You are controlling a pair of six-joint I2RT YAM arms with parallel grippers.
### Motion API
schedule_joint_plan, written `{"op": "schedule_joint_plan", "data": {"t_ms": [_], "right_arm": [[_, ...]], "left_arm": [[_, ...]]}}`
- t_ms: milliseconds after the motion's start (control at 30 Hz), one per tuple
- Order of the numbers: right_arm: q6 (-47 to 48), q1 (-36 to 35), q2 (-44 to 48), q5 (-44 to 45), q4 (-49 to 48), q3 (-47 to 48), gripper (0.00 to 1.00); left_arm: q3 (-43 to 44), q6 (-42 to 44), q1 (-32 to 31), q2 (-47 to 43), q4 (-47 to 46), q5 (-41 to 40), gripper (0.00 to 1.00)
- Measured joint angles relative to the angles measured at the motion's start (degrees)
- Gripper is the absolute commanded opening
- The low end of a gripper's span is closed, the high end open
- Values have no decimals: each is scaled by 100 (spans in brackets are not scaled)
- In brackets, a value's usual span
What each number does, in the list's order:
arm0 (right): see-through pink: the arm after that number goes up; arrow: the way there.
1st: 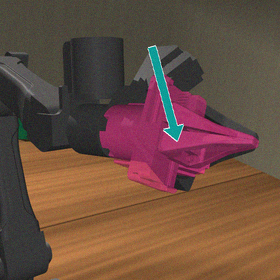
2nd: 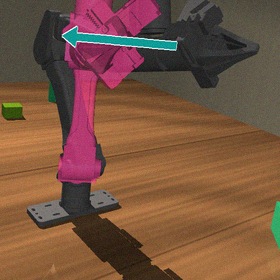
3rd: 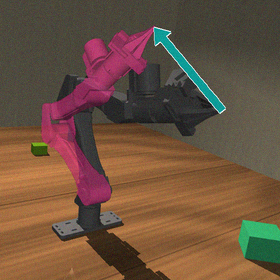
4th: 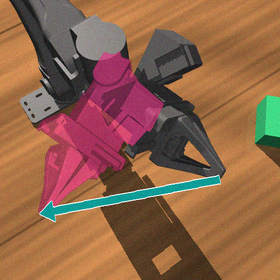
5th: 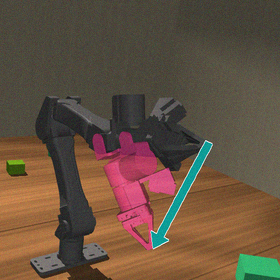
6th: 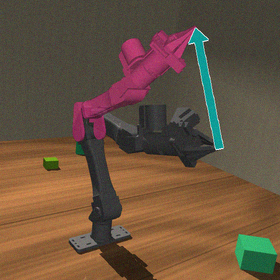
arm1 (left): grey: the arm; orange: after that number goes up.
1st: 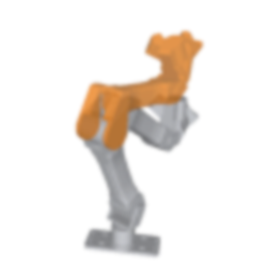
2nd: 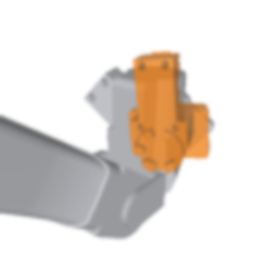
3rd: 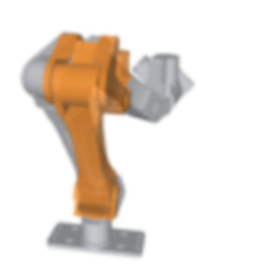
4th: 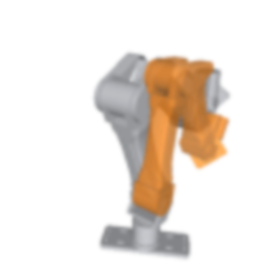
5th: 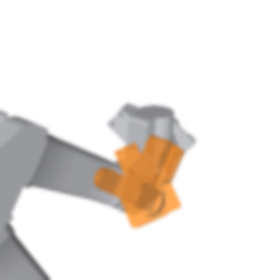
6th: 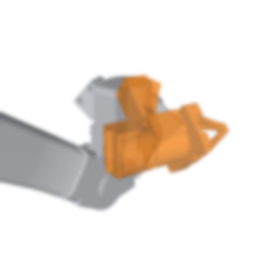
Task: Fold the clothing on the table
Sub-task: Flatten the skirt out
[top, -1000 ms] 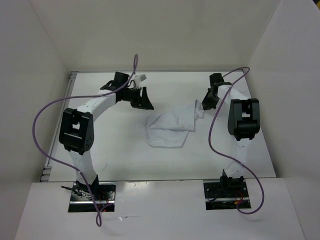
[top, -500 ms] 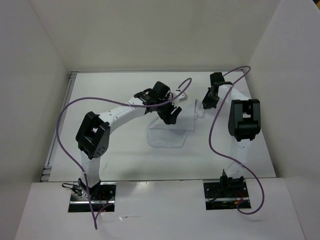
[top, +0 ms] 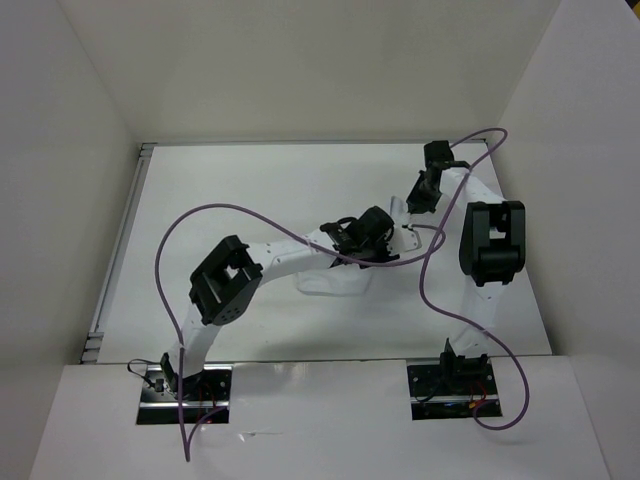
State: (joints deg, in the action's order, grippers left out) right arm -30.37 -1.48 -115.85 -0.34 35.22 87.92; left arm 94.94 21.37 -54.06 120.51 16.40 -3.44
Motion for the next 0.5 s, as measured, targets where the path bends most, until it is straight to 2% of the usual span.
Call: {"op": "schedule_joint_plan", "data": {"t_ms": [200, 500], "right_arm": [[42, 20, 0, -55, 0, -2, 0], [133, 20, 0, -94, -4, -20, 0]], "left_arm": [[-133, 212, -70, 164, -448, -400, 51], [-136, 269, -59, 505, -573, -415, 50]]}}
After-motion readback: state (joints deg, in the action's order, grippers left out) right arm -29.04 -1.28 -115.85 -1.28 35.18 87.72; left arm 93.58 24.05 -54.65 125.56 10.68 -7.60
